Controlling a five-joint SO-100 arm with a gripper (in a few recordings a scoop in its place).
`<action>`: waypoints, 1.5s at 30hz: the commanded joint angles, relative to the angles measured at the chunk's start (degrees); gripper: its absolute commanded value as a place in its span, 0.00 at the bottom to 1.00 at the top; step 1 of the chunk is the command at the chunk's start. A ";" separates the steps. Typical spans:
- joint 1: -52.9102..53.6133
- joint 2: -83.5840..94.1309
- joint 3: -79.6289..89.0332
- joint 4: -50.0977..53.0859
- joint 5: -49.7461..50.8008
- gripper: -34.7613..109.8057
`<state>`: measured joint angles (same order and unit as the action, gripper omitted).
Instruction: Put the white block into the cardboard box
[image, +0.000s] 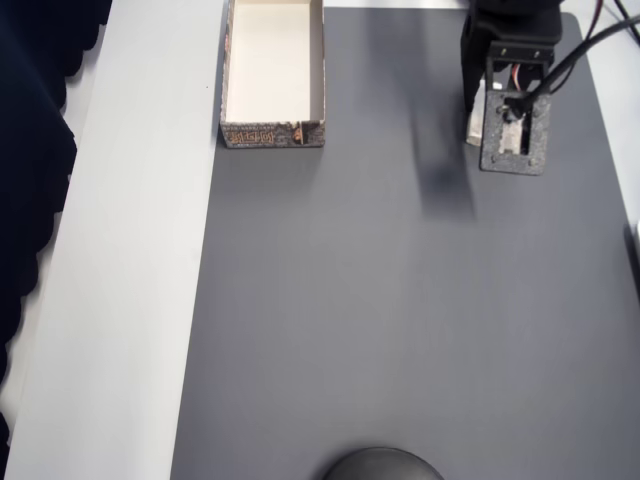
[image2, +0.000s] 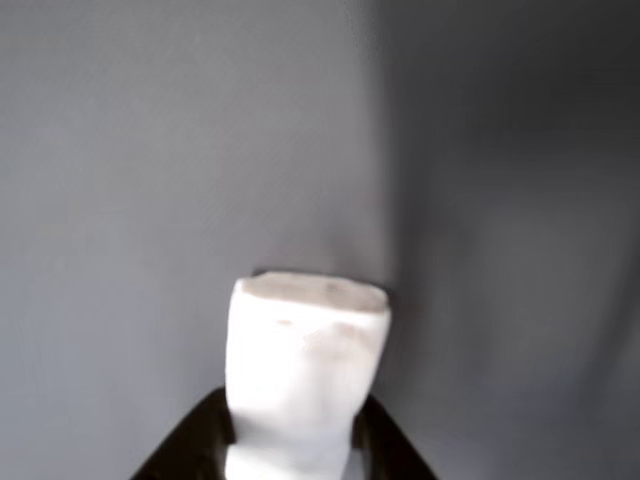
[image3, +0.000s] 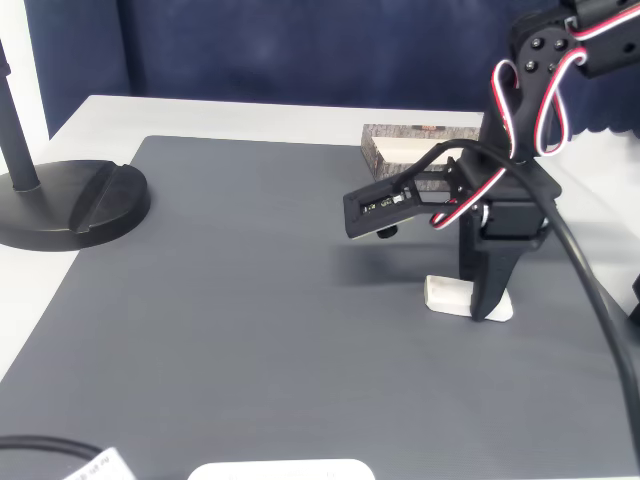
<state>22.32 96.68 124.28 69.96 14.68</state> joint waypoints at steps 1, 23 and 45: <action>-1.14 0.00 -4.48 2.20 0.70 0.23; 9.76 12.83 -25.22 27.42 -0.09 0.23; 42.98 -11.60 -51.06 27.16 22.68 0.23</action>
<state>60.56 87.71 82.18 98.17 34.10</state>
